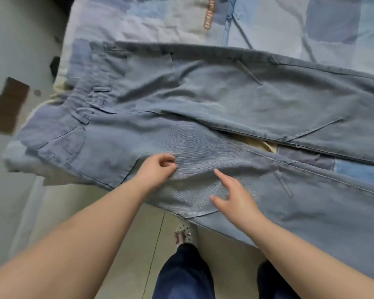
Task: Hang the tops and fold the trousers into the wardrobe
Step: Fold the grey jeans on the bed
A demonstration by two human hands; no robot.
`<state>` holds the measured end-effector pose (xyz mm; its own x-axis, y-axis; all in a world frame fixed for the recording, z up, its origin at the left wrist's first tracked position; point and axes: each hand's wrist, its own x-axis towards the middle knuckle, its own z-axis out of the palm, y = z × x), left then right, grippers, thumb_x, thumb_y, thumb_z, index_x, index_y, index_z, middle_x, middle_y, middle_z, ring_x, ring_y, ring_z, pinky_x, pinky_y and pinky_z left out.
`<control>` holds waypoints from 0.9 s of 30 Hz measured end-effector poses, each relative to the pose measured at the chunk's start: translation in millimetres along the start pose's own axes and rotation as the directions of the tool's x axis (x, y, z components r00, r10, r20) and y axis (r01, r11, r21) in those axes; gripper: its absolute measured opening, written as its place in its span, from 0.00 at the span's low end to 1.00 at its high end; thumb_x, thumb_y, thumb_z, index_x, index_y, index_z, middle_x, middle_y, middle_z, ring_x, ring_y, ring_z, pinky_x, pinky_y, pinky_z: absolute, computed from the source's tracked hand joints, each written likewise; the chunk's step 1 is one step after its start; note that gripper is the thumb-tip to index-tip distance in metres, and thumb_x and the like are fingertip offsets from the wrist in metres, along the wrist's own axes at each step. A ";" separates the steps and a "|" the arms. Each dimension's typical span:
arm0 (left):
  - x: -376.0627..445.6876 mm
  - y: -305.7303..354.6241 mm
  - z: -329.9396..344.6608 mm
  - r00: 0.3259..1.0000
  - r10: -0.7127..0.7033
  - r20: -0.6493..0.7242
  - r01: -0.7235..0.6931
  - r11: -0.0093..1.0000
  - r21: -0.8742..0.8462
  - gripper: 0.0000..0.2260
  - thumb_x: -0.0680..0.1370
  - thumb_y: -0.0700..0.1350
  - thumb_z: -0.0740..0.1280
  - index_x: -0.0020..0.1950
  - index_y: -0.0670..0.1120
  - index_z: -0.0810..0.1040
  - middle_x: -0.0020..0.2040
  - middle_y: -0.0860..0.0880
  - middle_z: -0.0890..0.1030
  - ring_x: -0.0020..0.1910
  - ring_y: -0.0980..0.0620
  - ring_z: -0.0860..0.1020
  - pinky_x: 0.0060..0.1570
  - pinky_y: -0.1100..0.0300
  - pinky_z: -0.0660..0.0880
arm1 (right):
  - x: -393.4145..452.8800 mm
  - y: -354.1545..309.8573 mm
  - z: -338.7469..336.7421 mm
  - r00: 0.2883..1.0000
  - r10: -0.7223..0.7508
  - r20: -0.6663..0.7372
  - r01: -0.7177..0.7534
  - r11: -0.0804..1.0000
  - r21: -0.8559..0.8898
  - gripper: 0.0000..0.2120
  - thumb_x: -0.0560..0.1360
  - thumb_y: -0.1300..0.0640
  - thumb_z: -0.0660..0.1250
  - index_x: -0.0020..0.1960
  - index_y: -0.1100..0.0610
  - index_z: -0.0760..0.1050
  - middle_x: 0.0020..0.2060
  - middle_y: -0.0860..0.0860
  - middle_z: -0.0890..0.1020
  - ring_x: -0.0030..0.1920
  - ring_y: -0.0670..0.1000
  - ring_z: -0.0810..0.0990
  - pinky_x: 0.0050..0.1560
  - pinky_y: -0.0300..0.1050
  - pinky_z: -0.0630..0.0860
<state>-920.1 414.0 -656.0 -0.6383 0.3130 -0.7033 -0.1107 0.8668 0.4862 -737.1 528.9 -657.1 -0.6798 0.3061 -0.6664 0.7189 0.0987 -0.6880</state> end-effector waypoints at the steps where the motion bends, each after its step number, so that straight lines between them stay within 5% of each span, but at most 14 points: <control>1: -3.2 -17.4 -23.1 0.999 -0.025 -0.027 0.024 0.999 -0.030 0.11 0.77 0.40 0.67 0.59 0.45 0.77 0.50 0.46 0.81 0.44 0.53 0.78 0.46 0.66 0.75 | 0.0 -14.3 22.2 0.999 0.027 0.018 -0.028 0.999 0.039 0.31 0.76 0.55 0.66 0.75 0.44 0.58 0.71 0.48 0.66 0.71 0.46 0.64 0.67 0.41 0.63; 6: -14.7 -97.1 -111.0 0.973 -0.161 -0.164 0.134 0.977 -0.164 0.08 0.77 0.41 0.67 0.56 0.47 0.79 0.53 0.45 0.82 0.49 0.52 0.78 0.53 0.58 0.72 | 2.9 -66.3 115.0 0.977 0.191 0.095 -0.213 0.893 0.397 0.22 0.76 0.59 0.67 0.69 0.52 0.69 0.65 0.51 0.75 0.64 0.46 0.73 0.67 0.44 0.68; 12: -2.1 -155.9 -161.0 0.919 -0.284 -0.273 0.185 0.923 -0.338 0.07 0.76 0.43 0.70 0.53 0.46 0.76 0.51 0.46 0.80 0.53 0.47 0.78 0.60 0.48 0.75 | 28.2 -110.4 189.0 0.879 0.391 0.272 -0.476 0.699 0.534 0.03 0.79 0.51 0.62 0.49 0.46 0.74 0.60 0.48 0.77 0.57 0.46 0.75 0.60 0.45 0.71; 16: 11.4 -161.4 -169.2 0.903 -0.345 -0.255 0.171 0.835 -0.523 0.06 0.76 0.44 0.69 0.43 0.48 0.72 0.46 0.50 0.80 0.47 0.52 0.79 0.53 0.51 0.77 | 45.5 -130.9 221.3 0.796 0.498 0.345 -0.580 0.463 0.670 0.18 0.80 0.49 0.61 0.67 0.54 0.69 0.64 0.52 0.75 0.62 0.49 0.75 0.59 0.46 0.67; 19: 20.7 -158.2 -173.8 0.894 -0.394 -0.215 0.159 0.726 -0.668 0.07 0.78 0.43 0.67 0.43 0.47 0.71 0.45 0.49 0.79 0.42 0.55 0.78 0.43 0.58 0.77 | 54.8 -144.8 239.3 0.782 0.522 0.341 -0.481 0.158 0.862 0.17 0.79 0.51 0.63 0.66 0.54 0.69 0.64 0.55 0.75 0.61 0.51 0.76 0.61 0.49 0.70; 22: 27.2 -158.1 -181.5 0.910 -0.374 -0.181 0.121 0.656 -0.745 0.08 0.78 0.45 0.68 0.52 0.42 0.74 0.51 0.44 0.82 0.45 0.50 0.81 0.36 0.60 0.79 | 61.4 -159.4 255.5 0.802 0.531 0.273 -0.274 -0.078 0.959 0.13 0.79 0.55 0.64 0.61 0.58 0.70 0.63 0.56 0.76 0.61 0.53 0.76 0.61 0.50 0.71; 27: 34.1 -146.4 -194.1 0.879 -0.414 -0.237 0.069 0.602 -0.795 0.09 0.76 0.51 0.68 0.48 0.47 0.75 0.50 0.46 0.83 0.44 0.49 0.82 0.42 0.56 0.79 | 54.9 -179.7 241.1 0.804 0.559 0.202 -0.109 -0.196 0.975 0.06 0.77 0.58 0.67 0.51 0.60 0.73 0.48 0.55 0.79 0.52 0.52 0.79 0.61 0.50 0.73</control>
<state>-1073.5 222.4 -650.5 -0.6960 -0.1758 -0.6961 -0.7164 0.2347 0.6570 -938.5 299.7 -639.3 -0.1743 0.1098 -0.9786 -0.2081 -0.9754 -0.0724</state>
